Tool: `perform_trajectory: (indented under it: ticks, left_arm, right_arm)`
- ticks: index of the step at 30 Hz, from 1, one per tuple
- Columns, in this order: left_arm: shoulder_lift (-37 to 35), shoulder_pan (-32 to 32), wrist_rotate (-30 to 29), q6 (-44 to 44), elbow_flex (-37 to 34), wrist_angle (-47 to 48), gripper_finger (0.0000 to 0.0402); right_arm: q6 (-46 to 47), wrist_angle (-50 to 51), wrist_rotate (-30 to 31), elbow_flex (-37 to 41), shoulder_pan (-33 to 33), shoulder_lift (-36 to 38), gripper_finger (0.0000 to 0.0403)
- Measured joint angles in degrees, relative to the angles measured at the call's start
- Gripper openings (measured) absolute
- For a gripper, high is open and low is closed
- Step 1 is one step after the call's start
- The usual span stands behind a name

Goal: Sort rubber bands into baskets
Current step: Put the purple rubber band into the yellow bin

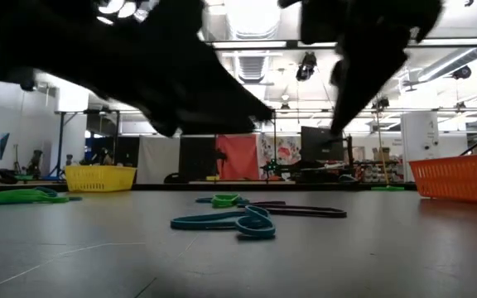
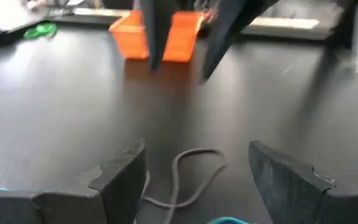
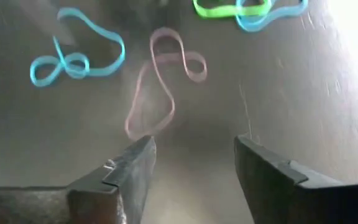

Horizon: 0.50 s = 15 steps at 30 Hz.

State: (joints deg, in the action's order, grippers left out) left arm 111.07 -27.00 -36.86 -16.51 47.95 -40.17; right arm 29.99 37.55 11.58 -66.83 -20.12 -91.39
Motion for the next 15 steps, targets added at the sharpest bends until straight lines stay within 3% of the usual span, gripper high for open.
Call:
perform_trajectory:
  ticks: [8, 15]
  left_arm:
    - [8.91, 5.64, 0.79, -9.98, 11.95, 21.12, 0.0262]
    - [11.76, 5.71, -0.11, -13.18, 13.39, 21.66, 0.0252]
  right_arm:
    - [6.21, 3.59, 0.83, 0.46, -9.4, 1.26, 0.023]
    - [9.47, 3.28, 7.07, 0.52, -15.53, 0.35, 0.0232]
